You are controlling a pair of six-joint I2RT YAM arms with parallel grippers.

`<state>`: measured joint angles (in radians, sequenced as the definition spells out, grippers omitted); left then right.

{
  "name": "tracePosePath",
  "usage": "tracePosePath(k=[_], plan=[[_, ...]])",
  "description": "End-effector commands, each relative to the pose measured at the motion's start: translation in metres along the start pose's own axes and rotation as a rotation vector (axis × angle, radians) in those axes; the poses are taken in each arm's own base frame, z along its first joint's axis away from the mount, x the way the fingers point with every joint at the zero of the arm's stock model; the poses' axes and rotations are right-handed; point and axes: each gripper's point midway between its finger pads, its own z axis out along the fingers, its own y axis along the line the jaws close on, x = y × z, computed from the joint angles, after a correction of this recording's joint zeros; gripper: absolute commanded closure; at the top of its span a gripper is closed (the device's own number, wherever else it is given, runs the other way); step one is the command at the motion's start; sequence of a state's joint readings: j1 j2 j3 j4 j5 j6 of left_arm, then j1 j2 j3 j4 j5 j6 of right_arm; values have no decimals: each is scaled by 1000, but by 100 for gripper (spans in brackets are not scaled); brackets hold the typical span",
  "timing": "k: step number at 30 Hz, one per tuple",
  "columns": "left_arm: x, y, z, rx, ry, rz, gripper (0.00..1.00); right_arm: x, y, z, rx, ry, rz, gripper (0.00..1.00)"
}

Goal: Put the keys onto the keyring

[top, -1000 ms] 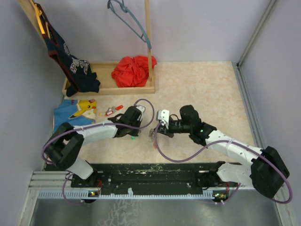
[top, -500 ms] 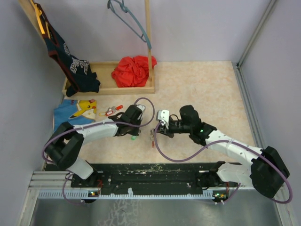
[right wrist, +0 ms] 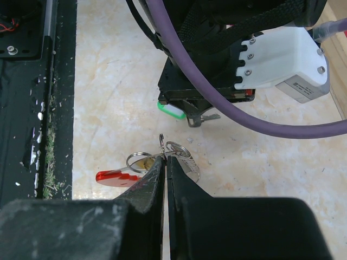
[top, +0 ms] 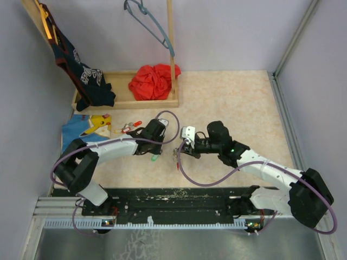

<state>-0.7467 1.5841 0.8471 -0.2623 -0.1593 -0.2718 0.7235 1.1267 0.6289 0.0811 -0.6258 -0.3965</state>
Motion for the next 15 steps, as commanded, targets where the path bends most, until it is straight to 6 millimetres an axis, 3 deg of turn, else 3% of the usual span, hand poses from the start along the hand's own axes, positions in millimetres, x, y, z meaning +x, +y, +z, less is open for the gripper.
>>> tracePosePath(k=[1, 6, 15], plan=[[-8, -1, 1, -14, -4, 15, 83, -35, -12, -6, 32, -89, -58, 100], [-5, -1, 3, -20, 14, 18, 84, -35, -12, -6, 32, -90, -60, 100], [-11, 1, -5, -27, -7, 11, 100, -36, -12, -7, 31, -90, -61, 100]])
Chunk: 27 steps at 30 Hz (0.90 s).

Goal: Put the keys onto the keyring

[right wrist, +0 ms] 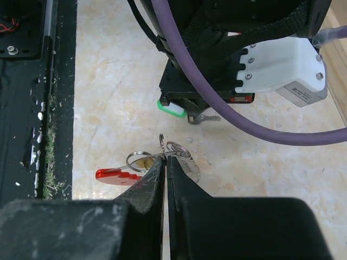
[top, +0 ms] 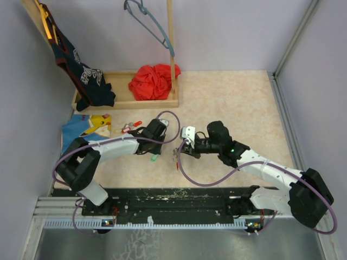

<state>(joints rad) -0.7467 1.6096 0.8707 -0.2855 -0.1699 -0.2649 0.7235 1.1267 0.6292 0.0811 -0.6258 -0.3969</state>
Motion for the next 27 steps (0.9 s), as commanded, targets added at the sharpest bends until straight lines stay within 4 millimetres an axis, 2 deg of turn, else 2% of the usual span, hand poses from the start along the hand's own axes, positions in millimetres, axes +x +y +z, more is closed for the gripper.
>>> tracePosePath(k=[1, 8, 13, 14, 16, 19, 22, 27], plan=[[-11, 1, -10, -18, -25, -11, 100, -35, -12, -6, 31, -89, -60, 100], [-2, 16, -9, -156, 32, -174, 100, -35, -11, -7, 30, -89, -58, 100], [-6, 18, -6, -201, 42, -227, 98, -35, -11, -7, 28, -90, -58, 100], [-7, 19, -6, -206, 37, -239, 94, -35, -10, -7, 28, -90, -58, 100], [-9, 20, -7, -214, 34, -242, 79, -35, -10, -7, 27, -92, -58, 100], [-8, 21, -12, -218, 38, -247, 70, -35, -10, -7, 27, -92, -59, 100], [-3, 21, -20, -204, 36, -262, 55, -36, -10, -7, 26, -93, -60, 100], [11, 12, -28, -132, 59, -294, 43, -35, -10, -7, 24, -94, -58, 100]])
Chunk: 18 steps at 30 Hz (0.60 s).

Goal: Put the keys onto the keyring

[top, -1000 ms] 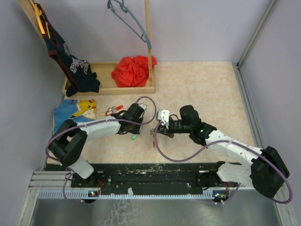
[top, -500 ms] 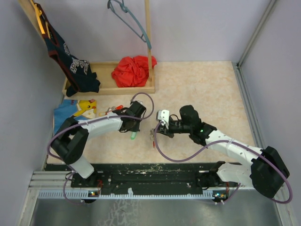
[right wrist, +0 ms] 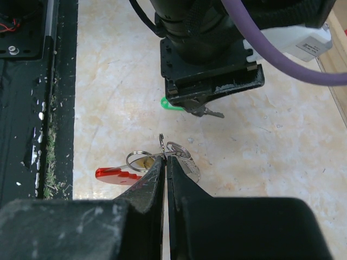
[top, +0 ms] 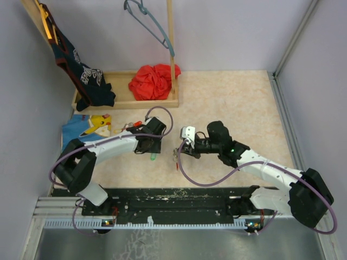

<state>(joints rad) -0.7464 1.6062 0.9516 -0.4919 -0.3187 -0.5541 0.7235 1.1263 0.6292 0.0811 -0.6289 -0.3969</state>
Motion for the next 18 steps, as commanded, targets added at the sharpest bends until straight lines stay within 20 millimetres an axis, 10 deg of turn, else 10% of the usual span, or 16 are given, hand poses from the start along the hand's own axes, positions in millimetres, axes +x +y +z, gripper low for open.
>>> tracePosePath(k=[1, 10, 18], plan=[[15, -6, -13, 70, 34, -36, 42, -35, -10, -7, 26, -94, -60, 100], [42, -14, -3, 126, 116, -61, 40, -37, -10, -8, 31, -99, -65, 100], [15, -60, -1, 305, 73, -80, 41, -39, -12, -12, 56, -106, -72, 100]])
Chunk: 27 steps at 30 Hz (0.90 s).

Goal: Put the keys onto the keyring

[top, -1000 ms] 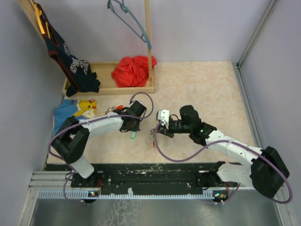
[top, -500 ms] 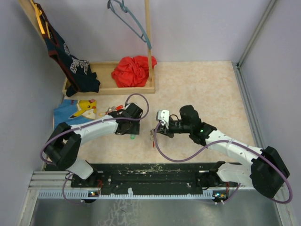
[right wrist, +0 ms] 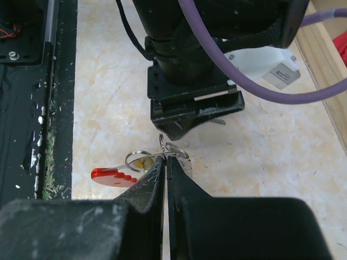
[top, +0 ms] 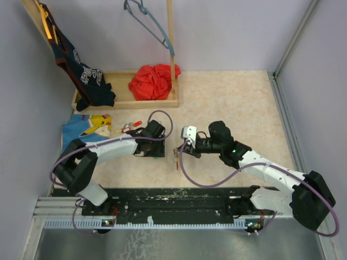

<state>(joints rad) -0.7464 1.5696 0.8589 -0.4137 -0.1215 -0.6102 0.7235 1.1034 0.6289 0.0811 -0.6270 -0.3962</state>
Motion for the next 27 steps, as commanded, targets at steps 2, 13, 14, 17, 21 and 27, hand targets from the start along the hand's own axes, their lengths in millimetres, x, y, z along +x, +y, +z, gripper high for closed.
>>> tracePosePath(k=[2, 13, 14, 17, 21, 27], plan=[[-21, -44, 12, 158, -34, -7, 41, -33, -13, -9, 53, -93, -61, 100], [-79, -66, -7, 208, -216, 116, 38, -33, -14, -9, 65, -95, -60, 100], [-79, -62, -10, 193, -221, 139, 37, -33, -14, -9, 65, -94, -60, 100], [-73, -43, -18, 118, -210, 193, 37, -32, -14, -9, 62, -94, -59, 100], [-61, -17, -18, 0, -162, 172, 45, -31, -13, -7, 57, -95, -58, 100], [-57, -8, -6, -58, -144, 133, 54, -32, -13, -8, 55, -94, -56, 100]])
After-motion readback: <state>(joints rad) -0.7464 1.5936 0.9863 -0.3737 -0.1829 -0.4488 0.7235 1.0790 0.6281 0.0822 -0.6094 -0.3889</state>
